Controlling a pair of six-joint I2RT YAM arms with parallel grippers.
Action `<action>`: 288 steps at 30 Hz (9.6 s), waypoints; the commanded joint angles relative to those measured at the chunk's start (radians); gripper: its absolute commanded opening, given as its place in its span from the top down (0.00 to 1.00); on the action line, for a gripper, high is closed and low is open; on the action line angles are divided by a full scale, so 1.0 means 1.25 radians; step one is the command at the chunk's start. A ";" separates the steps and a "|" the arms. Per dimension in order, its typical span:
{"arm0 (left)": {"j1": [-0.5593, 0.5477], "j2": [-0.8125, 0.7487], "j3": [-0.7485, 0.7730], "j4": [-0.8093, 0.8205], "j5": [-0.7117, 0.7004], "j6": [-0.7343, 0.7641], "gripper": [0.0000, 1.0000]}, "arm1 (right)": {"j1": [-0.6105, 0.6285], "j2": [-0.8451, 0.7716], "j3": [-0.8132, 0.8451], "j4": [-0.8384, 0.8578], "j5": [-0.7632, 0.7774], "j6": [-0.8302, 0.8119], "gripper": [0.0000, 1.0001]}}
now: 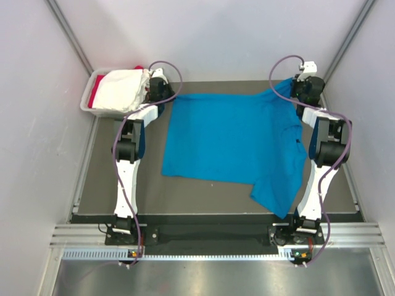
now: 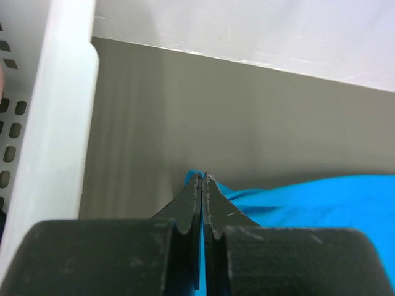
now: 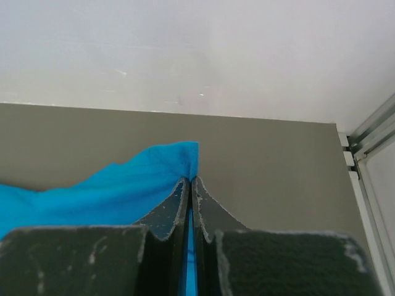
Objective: Fold and stack the t-shirts
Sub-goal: Fold the tshirt
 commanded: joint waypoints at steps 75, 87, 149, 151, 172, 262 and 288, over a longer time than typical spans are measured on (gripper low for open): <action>0.012 -0.072 -0.014 0.049 -0.059 -0.153 1.00 | -0.031 -0.114 -0.092 0.138 0.039 0.071 1.00; 0.017 -0.154 -0.150 0.119 -0.046 -0.146 1.00 | -0.043 -0.210 -0.208 0.161 0.021 0.028 1.00; 0.012 -0.448 -0.682 0.293 0.020 -0.134 1.00 | -0.084 -0.486 -0.531 -0.073 -0.012 -0.033 1.00; 0.011 -0.452 -0.694 0.295 0.021 -0.132 1.00 | -0.085 -0.487 -0.532 -0.076 -0.010 -0.033 1.00; 0.005 -0.478 -0.741 0.292 0.014 -0.119 1.00 | -0.088 -0.494 -0.537 -0.095 0.002 -0.035 1.00; -0.242 -0.792 -0.720 -0.202 -0.153 -0.231 0.20 | 0.209 -0.220 -0.028 -0.719 0.285 0.243 0.18; -0.242 -0.810 -0.737 -0.208 -0.136 -0.224 0.20 | 0.227 -0.113 0.015 -0.741 0.330 0.234 0.75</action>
